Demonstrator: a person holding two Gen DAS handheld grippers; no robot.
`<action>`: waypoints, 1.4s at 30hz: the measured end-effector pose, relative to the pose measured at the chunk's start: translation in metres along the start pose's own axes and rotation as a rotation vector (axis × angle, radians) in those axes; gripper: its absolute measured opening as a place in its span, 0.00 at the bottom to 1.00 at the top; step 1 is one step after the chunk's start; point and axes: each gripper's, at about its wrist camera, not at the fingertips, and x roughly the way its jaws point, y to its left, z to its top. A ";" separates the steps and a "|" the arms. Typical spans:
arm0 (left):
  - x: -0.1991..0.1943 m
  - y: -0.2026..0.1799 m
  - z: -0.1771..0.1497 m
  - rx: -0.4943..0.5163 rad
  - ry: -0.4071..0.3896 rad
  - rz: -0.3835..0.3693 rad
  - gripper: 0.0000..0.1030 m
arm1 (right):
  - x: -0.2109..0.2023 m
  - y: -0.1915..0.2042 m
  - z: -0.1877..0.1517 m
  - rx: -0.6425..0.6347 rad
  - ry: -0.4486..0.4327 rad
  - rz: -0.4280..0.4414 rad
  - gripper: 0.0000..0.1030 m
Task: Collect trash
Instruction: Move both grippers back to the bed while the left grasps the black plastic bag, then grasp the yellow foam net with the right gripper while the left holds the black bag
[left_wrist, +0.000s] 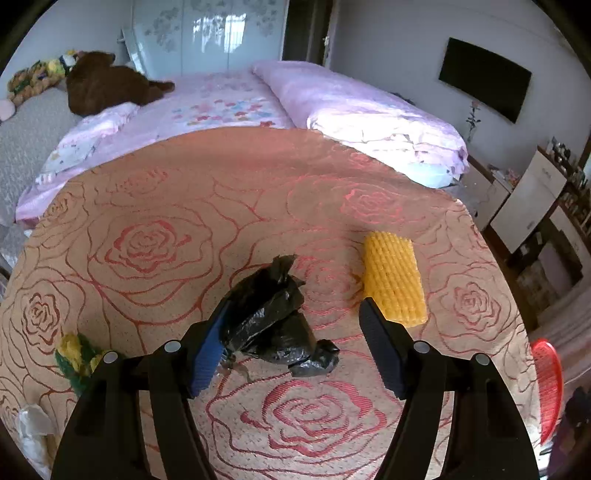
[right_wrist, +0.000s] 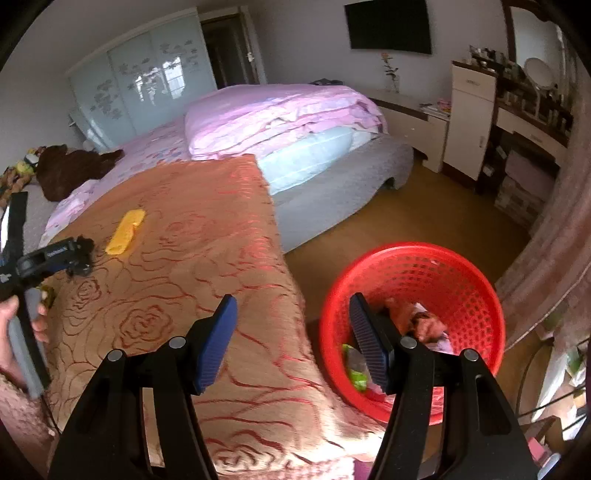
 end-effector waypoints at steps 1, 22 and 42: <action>-0.001 -0.001 -0.001 0.007 -0.006 -0.004 0.61 | 0.002 0.006 0.002 -0.007 0.001 0.007 0.59; -0.003 0.010 -0.021 0.014 -0.053 0.025 0.32 | 0.090 0.148 0.061 -0.184 0.080 0.167 0.59; 0.000 0.017 -0.021 -0.020 -0.041 -0.007 0.32 | 0.161 0.224 0.082 -0.284 0.147 0.205 0.44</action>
